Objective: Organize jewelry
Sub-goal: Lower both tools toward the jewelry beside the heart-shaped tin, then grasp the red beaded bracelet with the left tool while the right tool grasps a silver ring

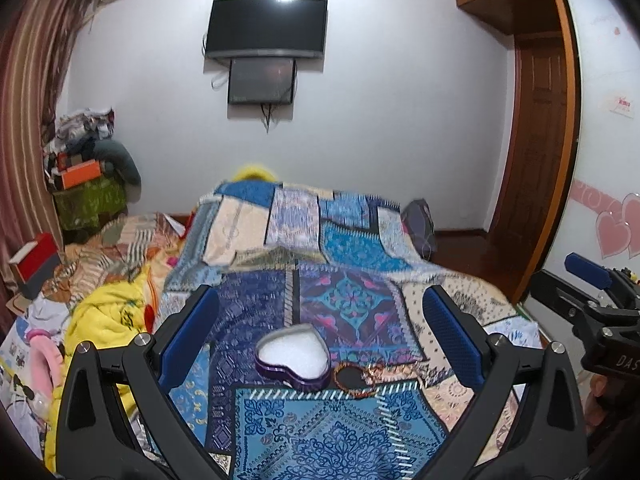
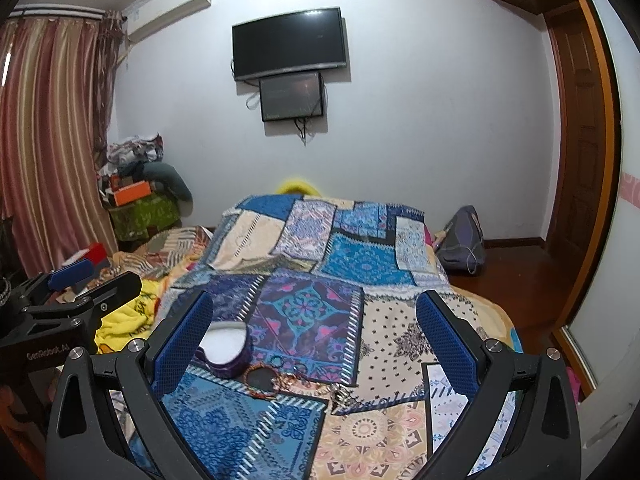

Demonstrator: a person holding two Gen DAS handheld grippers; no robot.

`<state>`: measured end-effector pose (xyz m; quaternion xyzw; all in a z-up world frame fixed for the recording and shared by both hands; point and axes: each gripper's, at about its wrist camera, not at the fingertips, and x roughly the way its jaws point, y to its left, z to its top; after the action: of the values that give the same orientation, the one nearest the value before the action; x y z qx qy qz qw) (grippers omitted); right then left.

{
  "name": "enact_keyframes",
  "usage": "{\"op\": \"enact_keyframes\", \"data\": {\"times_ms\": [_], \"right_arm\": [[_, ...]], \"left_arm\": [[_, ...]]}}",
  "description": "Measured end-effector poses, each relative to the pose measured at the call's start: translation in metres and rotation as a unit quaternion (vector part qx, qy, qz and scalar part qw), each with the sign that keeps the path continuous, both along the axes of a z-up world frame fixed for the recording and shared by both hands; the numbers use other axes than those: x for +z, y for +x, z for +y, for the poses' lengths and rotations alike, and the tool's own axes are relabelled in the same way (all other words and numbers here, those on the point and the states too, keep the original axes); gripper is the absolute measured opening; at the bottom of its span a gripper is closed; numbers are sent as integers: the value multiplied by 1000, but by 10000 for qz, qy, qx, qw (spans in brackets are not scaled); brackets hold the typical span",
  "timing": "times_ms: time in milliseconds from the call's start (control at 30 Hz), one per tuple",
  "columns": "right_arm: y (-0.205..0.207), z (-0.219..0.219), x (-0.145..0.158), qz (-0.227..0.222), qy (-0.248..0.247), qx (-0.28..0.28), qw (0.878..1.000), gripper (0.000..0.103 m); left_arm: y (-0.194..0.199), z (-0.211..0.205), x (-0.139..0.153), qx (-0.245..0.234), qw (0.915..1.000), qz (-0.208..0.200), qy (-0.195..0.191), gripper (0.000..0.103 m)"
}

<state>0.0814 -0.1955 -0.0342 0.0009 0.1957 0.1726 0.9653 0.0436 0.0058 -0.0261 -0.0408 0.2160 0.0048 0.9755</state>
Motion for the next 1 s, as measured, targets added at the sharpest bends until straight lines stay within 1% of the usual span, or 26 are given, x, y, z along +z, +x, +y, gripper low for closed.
{"op": "enact_keyframes", "data": {"times_ms": [133,200,333,467,567,633,700,767,833,867,900,967,1000], "right_arm": [[15,-4,-15,272,-72,-96,9996,101],[29,-9,-30,540,-107,-218,9982,101],[45,-17,-46,899,-166,-336,9952,101],[60,-22,-68,1320,-288,-316,9903,101],[69,-21,-83,1588,-358,-225,9864,101],[74,-20,-91,1725,-389,-134,9841,101],[78,-19,-101,1891,-409,-14,9811,100],[82,-16,-110,2021,-458,117,9782,98],[84,-14,-116,2105,-500,209,9761,96],[86,-13,-121,2157,-505,268,9748,94],[88,-13,-124,2193,-499,296,9739,93],[90,-13,-131,2288,-492,311,9717,83],[92,-13,-135,2349,-472,345,9703,81]], "left_arm": [[27,2,-22,-209,9985,473,-195,102],[40,2,-34,-216,9969,713,-246,102],[65,0,-62,-220,9916,1245,-263,102],[85,-2,-90,-344,9829,1769,-379,102],[96,-6,-106,-413,9783,2005,-322,102],[102,-10,-117,-586,9738,2173,-314,102],[107,-16,-127,-760,9684,2362,-264,102],[112,-22,-139,-878,9628,2551,-164,102],[114,-25,-147,-854,9596,2679,-63,95],[116,-26,-151,-871,9571,2762,-33,92],[119,-27,-155,-913,9538,2860,-50,87],[122,-26,-161,-973,9491,2992,-140,79],[124,-26,-165,-1025,9453,3088,-230,75]]}}
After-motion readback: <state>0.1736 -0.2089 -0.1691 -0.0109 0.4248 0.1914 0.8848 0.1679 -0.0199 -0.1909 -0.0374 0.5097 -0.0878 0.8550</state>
